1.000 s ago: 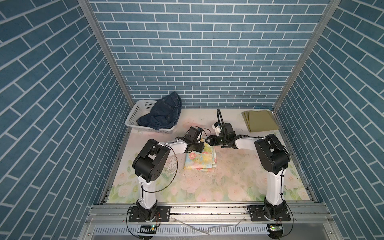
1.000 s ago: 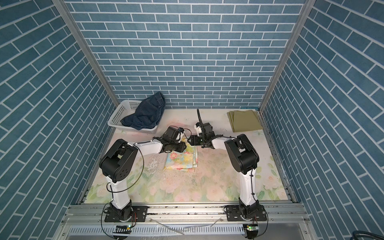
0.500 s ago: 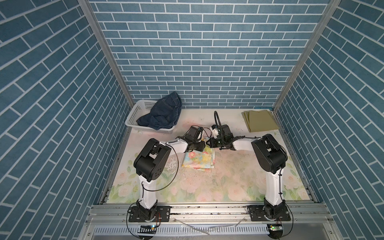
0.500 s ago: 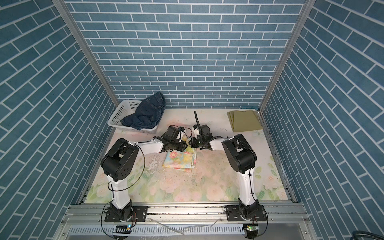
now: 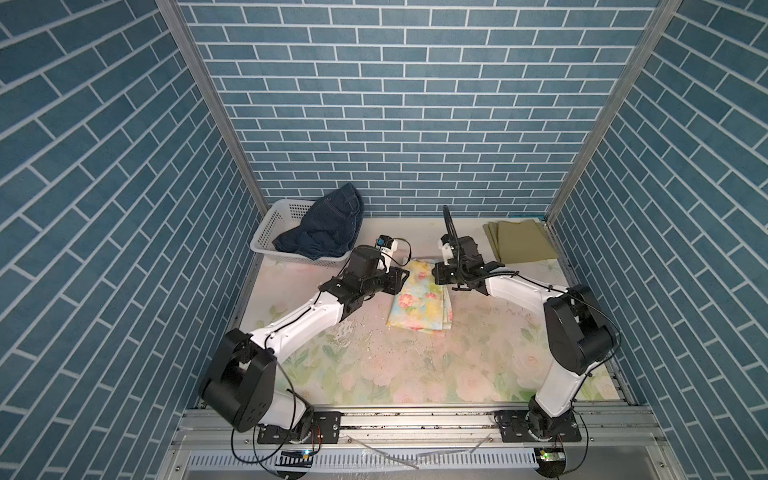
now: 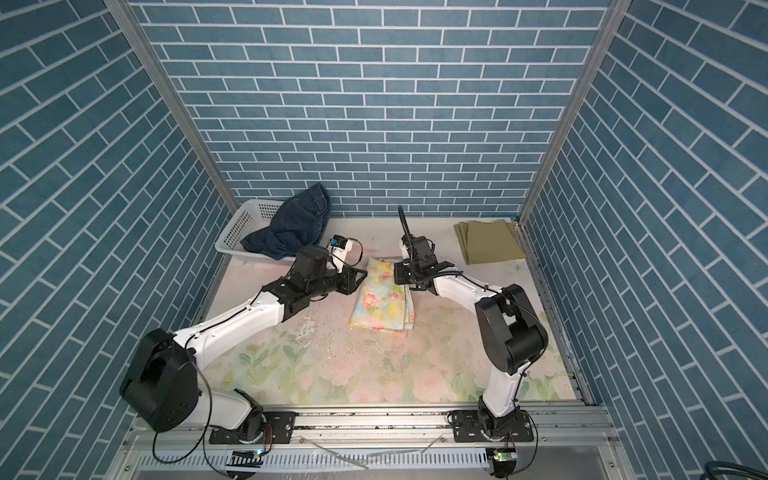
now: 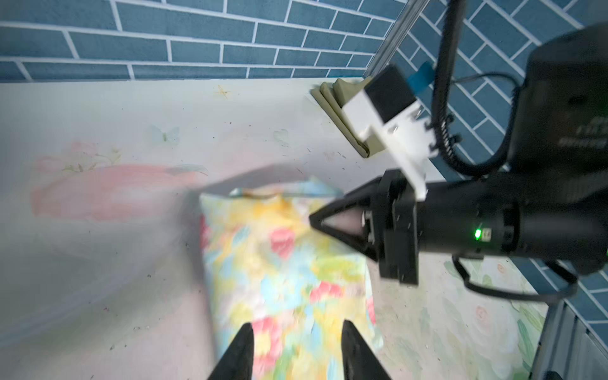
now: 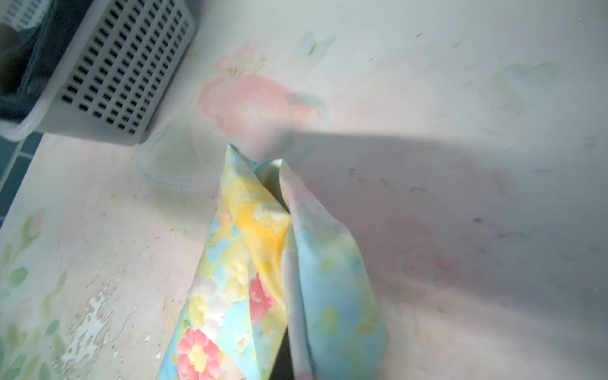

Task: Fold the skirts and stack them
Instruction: 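Lift the floral skirt with the right gripper and carry it toward the olive skirt, then lower the floral skirt onto the olive skirt and open the right gripper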

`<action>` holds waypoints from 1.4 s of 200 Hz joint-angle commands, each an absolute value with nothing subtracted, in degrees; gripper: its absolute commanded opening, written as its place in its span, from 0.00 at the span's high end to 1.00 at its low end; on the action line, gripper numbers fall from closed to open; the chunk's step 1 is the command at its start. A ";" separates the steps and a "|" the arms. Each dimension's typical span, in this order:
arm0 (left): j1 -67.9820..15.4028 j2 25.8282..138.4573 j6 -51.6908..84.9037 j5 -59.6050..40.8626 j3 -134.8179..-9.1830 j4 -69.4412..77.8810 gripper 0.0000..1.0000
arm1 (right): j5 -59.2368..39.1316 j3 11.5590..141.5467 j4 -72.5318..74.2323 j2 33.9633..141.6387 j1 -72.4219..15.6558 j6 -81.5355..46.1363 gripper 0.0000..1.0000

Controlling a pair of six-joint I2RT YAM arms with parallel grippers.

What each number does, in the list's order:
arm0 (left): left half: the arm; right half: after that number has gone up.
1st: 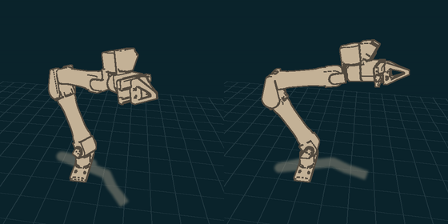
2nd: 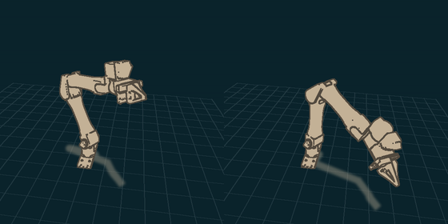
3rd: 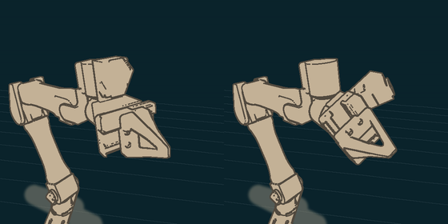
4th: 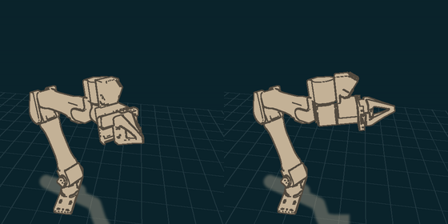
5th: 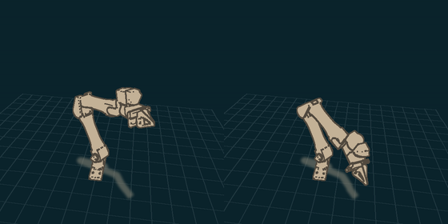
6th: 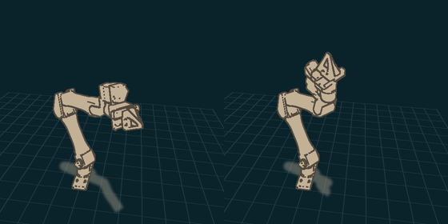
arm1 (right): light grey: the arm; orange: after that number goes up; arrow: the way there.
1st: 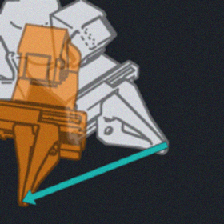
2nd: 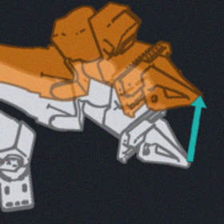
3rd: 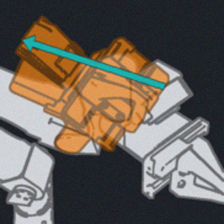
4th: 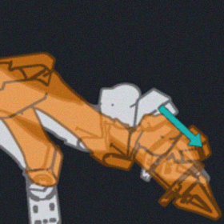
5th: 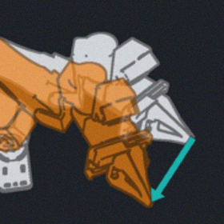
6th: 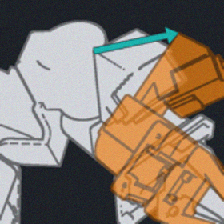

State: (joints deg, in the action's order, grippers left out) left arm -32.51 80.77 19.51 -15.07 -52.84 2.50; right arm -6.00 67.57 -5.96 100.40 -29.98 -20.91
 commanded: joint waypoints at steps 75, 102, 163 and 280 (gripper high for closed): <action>-32.49 86.81 25.37 -19.73 -45.29 14.02 0.62 | 7.49 86.01 -11.99 106.18 -14.09 -19.74 1.00; -32.41 89.39 26.45 -21.17 -45.34 16.81 0.62 | 10.20 90.04 -8.11 108.97 -11.38 -22.69 1.00; -32.47 90.33 26.57 -21.87 -46.03 16.89 0.63 | 14.30 98.29 -2.06 115.54 -7.41 -31.63 1.00; -32.43 88.08 26.41 -21.40 -45.79 14.90 0.66 | 13.01 94.34 7.11 114.42 3.16 -49.12 1.00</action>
